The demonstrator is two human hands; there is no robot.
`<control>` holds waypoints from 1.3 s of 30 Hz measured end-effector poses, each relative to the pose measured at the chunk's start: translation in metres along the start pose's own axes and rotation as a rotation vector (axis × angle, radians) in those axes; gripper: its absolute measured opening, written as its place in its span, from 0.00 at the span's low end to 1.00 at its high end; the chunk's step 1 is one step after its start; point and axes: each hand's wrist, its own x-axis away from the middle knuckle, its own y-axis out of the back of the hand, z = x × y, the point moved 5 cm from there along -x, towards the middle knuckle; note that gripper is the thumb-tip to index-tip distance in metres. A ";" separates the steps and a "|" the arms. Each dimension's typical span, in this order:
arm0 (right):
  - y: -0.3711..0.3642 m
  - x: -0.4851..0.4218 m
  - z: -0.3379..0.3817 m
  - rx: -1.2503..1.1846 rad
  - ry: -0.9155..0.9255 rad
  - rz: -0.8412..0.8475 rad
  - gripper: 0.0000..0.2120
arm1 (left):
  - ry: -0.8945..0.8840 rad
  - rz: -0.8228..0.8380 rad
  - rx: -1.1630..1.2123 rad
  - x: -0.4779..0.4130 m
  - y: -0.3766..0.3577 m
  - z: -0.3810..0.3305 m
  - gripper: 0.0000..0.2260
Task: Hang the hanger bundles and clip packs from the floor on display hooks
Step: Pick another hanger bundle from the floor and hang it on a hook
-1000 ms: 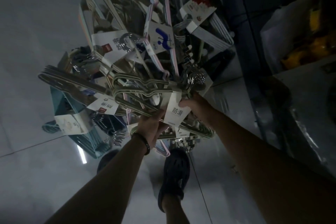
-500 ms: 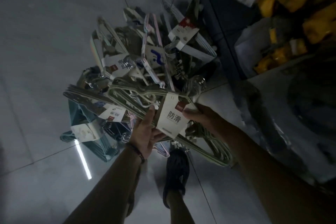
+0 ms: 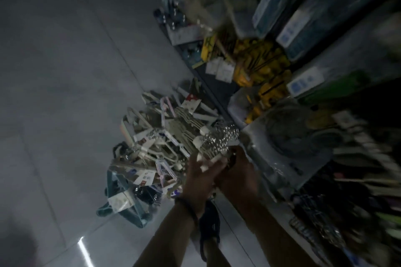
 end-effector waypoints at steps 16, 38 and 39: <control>0.282 0.191 0.152 -0.819 -0.029 -0.391 0.09 | -0.141 0.555 -0.181 0.256 -0.140 -0.141 0.18; 0.567 0.497 0.039 -1.403 -0.018 -0.367 0.39 | -1.701 1.241 -1.034 0.553 -0.387 -0.070 0.20; 0.571 0.511 0.027 -1.375 -0.028 -0.315 0.42 | -1.699 1.291 -1.082 0.574 -0.400 -0.059 0.23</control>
